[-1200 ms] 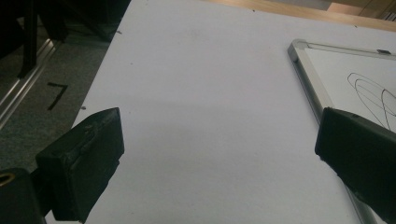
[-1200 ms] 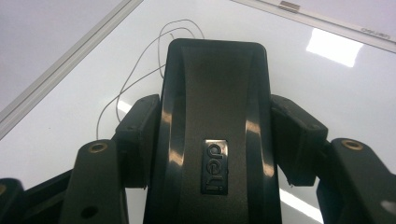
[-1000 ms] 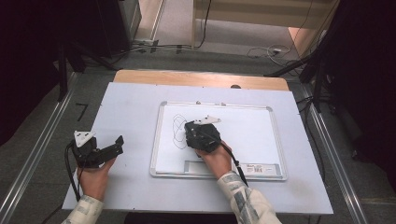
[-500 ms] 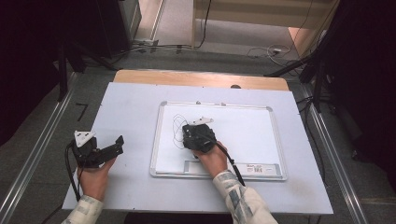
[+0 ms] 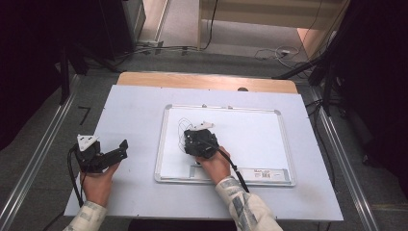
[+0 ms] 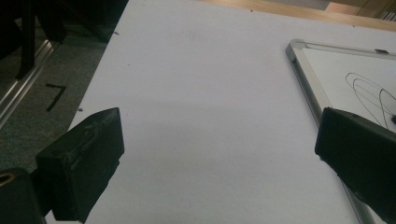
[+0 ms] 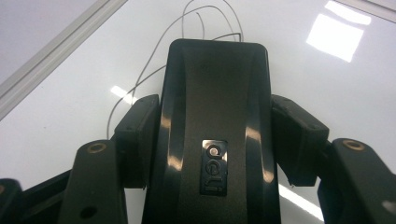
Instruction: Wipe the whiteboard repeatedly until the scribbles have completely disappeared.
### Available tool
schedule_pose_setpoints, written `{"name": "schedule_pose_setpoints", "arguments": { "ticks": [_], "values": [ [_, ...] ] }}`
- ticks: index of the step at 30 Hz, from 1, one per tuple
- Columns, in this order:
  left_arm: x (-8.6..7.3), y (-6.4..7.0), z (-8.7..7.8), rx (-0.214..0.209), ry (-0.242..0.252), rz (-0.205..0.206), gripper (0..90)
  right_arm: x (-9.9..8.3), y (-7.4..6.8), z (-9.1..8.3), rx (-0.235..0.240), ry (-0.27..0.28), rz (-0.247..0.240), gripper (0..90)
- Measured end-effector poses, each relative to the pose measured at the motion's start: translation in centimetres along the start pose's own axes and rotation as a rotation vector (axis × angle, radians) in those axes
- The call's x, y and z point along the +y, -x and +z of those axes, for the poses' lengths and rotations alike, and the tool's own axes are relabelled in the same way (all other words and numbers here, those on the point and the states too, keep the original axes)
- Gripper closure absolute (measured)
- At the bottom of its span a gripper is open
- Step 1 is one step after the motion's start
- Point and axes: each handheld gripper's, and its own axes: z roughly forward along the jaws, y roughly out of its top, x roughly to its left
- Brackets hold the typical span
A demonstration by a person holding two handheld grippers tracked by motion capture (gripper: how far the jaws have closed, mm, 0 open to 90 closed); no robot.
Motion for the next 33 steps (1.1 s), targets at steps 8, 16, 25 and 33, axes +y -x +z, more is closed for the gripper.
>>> {"name": "schedule_pose_setpoints", "arguments": {
  "ticks": [8,16,25,33],
  "values": [
    [0.0,0.0,0.0,-0.004,0.001,0.0,1.8,0.2,-0.9,0.2,0.006,0.002,-0.004,36.0],
    [0.1,0.0,0.0,-0.007,0.002,0.002,1.8,0.6,-1.9,0.5,0.019,0.002,-0.018,36.0],
    [0.1,-0.1,0.0,-0.006,0.003,-0.001,1.8,1.0,-2.9,0.8,0.031,-0.001,-0.035,36.0],
    [0.0,-0.1,-0.1,-0.006,0.004,-0.005,1.8,1.4,-3.2,1.1,0.043,0.0,-0.048,36.0]
  ]
}}
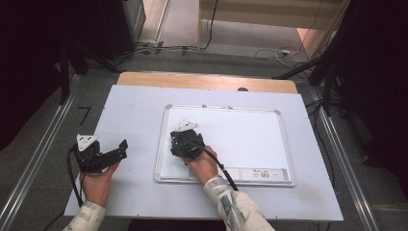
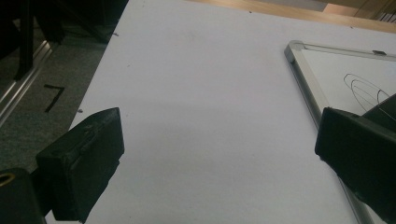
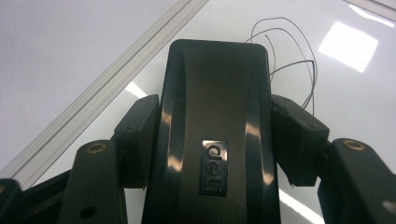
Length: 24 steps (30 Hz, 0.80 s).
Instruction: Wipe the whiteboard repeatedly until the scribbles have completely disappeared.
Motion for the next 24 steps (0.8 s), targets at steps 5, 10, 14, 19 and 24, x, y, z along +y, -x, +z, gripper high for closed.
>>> {"name": "schedule_pose_setpoints", "arguments": {
  "ticks": [5,10,14,19,24],
  "values": [
    [0.0,-0.1,-0.1,0.004,-0.002,-0.001,1.8,0.3,0.2,0.2,0.004,0.002,0.001,36.0],
    [-0.1,-0.2,-0.1,0.006,-0.002,-0.002,1.8,0.6,0.6,0.5,0.001,0.005,0.006,36.0],
    [-0.1,-0.3,-0.1,0.009,-0.007,-0.001,1.8,0.8,0.9,0.7,-0.001,0.006,0.007,36.0],
    [-0.2,-0.3,0.0,0.011,-0.005,-0.004,1.8,1.0,1.5,0.9,-0.006,0.007,0.017,36.0],
    [-0.2,-0.4,0.0,0.014,-0.008,-0.004,1.9,1.1,2.1,0.9,-0.015,0.004,0.028,36.1]
  ]
}}
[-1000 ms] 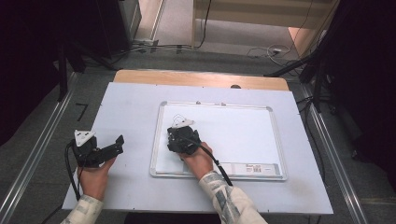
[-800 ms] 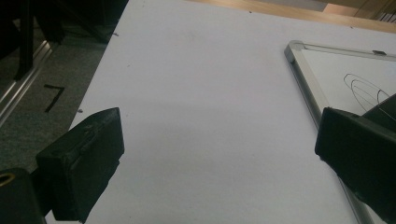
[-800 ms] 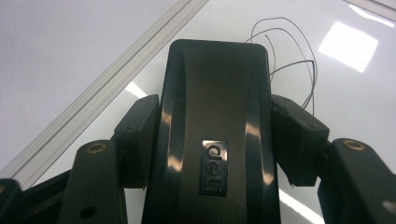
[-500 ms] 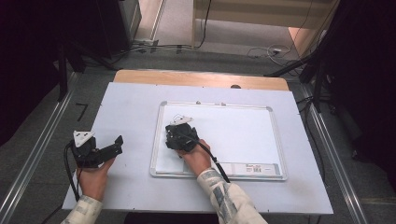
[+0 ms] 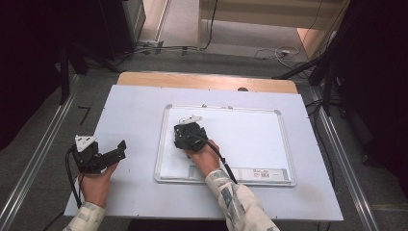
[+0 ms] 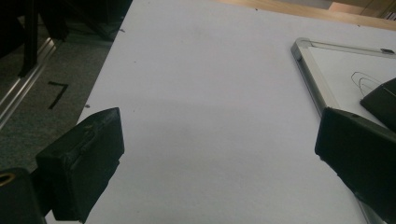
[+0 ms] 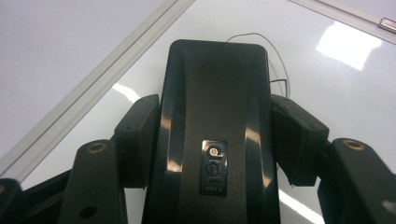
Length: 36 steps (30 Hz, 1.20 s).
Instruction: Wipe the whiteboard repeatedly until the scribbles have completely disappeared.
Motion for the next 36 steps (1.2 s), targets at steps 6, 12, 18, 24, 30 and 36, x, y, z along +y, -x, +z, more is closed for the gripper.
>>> {"name": "schedule_pose_setpoints", "arguments": {
  "ticks": [6,12,18,24,30,36],
  "values": [
    [0.0,0.0,0.0,0.0,0.001,-0.002,1.8,-0.1,1.1,-0.1,-0.018,-0.005,0.011,36.1],
    [0.0,0.0,0.0,0.0,0.0,-0.002,1.8,-0.4,2.3,-0.3,-0.033,-0.003,0.028,36.1],
    [0.0,0.1,0.1,0.002,0.0,-0.001,1.8,-0.7,2.8,-0.6,-0.052,0.0,0.033,36.1],
    [0.1,0.3,0.3,-0.002,-0.001,0.006,1.8,-1.0,1.8,-0.9,-0.054,-0.006,0.02,35.9],
    [0.1,0.5,0.3,-0.007,-0.004,0.013,1.9,-1.1,-0.2,-1.0,-0.031,-0.003,-0.005,35.9],
    [0.1,0.4,0.3,-0.01,0.0,0.009,1.8,-0.9,-1.8,-0.8,-0.01,-0.002,-0.028,35.9]
  ]
}}
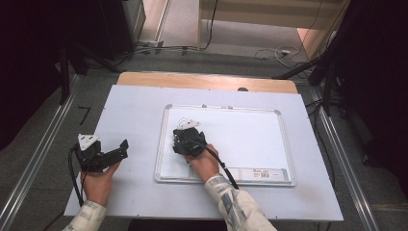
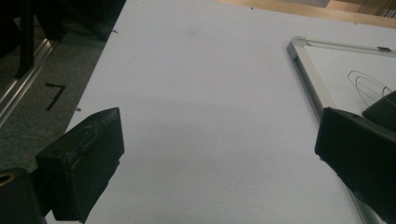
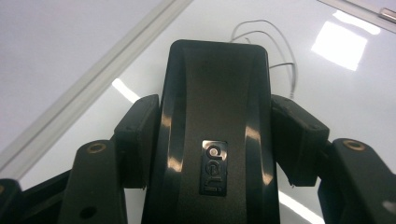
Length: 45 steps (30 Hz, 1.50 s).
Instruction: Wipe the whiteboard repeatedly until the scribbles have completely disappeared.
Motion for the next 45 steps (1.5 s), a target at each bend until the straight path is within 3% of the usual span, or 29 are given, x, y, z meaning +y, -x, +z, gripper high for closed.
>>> {"name": "schedule_pose_setpoints", "arguments": {
  "ticks": [7,16,24,30,45],
  "values": [
    [0.0,-0.1,-0.1,-0.001,0.0,0.0,1.8,0.4,-1.8,0.3,0.024,0.002,-0.012,35.9],
    [0.0,0.0,-0.1,-0.003,0.001,-0.001,1.8,1.0,-2.1,0.8,0.024,0.003,-0.015,35.9],
    [-0.1,-0.5,-0.3,0.004,0.002,-0.011,1.9,1.8,-1.1,1.5,0.013,0.007,-0.006,36.0],
    [-0.1,-0.6,-0.3,0.007,0.005,-0.015,1.9,2.1,0.5,1.8,-0.013,0.004,0.015,36.0],
    [-0.1,-0.5,-0.3,0.007,0.001,-0.017,1.8,1.1,4.2,1.1,-0.06,-0.001,0.069,36.1]
  ]
}}
